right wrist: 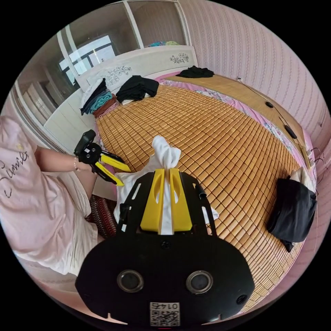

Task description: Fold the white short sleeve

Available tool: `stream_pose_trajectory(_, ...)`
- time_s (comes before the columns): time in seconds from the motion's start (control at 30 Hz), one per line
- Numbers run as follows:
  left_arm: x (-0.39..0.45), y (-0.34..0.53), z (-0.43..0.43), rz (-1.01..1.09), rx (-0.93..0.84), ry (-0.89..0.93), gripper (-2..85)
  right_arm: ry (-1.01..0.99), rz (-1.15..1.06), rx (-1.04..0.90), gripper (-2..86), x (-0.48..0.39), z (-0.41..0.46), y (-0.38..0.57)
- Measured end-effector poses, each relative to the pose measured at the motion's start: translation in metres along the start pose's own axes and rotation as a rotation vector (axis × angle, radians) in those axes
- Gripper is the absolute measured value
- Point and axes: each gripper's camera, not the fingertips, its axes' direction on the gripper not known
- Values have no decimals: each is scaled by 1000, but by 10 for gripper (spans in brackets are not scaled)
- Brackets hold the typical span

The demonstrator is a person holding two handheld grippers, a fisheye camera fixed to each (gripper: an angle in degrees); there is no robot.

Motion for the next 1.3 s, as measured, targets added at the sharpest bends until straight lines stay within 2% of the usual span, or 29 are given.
stream_pose_trajectory(0.23, 12, -6, -8, 221, 27, 32, 134, -1, -175, 28, 13, -100, -67, 39)
stream_pose_trajectory(0.3, 17, -6, -6, 256, 7, 75, 115, -8, -184, 42, 13, -116, -76, 46)
stream_pose_trajectory(0.37, 22, -5, -2, 271, -47, 127, 58, -8, -186, 54, 13, -128, -84, 52)
stream_pose_trajectory(0.5, 25, 5, -18, 208, -9, 130, 3, 18, -149, 69, 13, -144, -94, 67)
stream_pose_trajectory(0.8, 47, 79, -152, 19, 212, -98, -9, 46, -16, 271, 15, -151, -107, 66)
stream_pose_trajectory(1.07, 22, 151, -286, -237, 380, -414, -9, -82, -165, 391, 16, -186, -68, -69)
stream_pose_trajectory(1.17, -8, 167, -335, -291, 424, -542, -6, -102, -277, 384, 17, -208, -48, -158)
stream_pose_trajectory(1.3, -76, 168, -410, -354, 490, -672, 16, -37, -398, 317, 26, -242, -8, -325)
